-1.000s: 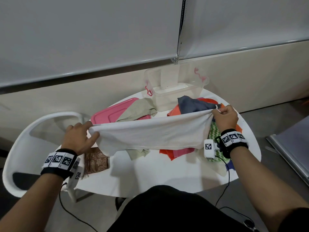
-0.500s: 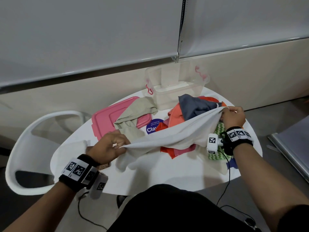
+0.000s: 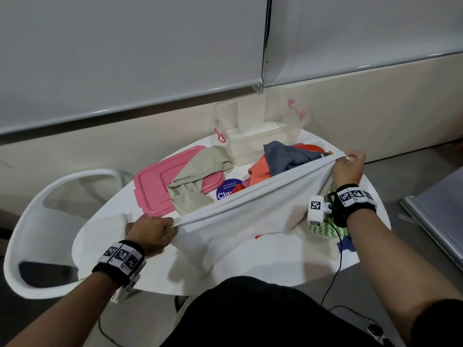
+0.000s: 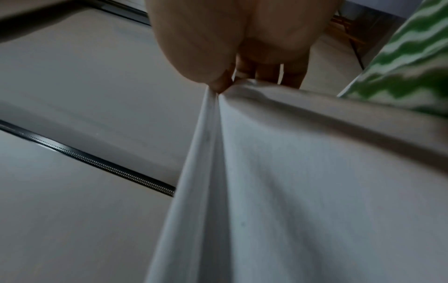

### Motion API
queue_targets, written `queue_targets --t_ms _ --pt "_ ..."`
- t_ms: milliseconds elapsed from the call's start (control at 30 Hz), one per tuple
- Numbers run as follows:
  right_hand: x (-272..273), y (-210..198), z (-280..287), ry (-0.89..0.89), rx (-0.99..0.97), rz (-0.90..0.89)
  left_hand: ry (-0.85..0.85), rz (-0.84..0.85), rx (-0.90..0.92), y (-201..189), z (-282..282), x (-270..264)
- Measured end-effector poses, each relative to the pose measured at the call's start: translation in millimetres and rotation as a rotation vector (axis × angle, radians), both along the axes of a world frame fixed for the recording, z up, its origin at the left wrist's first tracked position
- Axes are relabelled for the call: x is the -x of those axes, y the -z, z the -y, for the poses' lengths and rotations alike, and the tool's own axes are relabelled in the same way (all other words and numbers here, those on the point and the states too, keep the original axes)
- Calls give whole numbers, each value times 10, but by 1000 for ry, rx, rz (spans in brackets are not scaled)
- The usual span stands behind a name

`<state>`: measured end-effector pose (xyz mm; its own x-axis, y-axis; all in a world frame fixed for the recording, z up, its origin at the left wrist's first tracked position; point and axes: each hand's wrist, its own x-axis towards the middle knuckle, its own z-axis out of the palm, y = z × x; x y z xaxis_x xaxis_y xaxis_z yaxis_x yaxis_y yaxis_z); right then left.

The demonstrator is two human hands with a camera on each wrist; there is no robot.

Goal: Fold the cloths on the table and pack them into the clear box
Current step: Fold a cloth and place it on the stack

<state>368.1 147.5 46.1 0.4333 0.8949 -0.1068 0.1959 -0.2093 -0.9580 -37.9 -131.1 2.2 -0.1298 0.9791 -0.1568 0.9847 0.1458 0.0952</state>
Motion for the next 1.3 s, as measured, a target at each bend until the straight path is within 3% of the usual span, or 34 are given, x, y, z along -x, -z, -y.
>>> queue_targets --t_ms 67,333,400,500,600,733,900,1033,1100,1200,1300 --pt "17 27 4 -81 -9 -23 -82 -15 -50 22 -16 66" --pt "116 -26 -11 -333 -37 15 -220 -278 117 -68 -66 351" --pt "127 -61 -8 -338 -26 26 -290 -151 -23 -115 -62 462" --pt "143 -79 -32 -315 -27 8 -465 187 -322 -298 -57 526" --pt "155 -55 -47 -295 -23 46 -517 264 -399 -467 -111 605" --pt "180 38 55 -308 20 123 -442 263 -344 -481 -91 664" --pt "85 50 428 -330 235 76 -301 659 -116 -454 164 762" --pt "-68 88 552 -384 298 221 -249 885 -82 -537 318 884" --pt "-82 163 576 -396 352 295 -251 827 -42 -462 300 954" --pt "27 291 574 -327 321 387 -321 602 40 -148 223 1048" --pt "200 563 697 -355 341 531 -396 519 81 209 161 994"
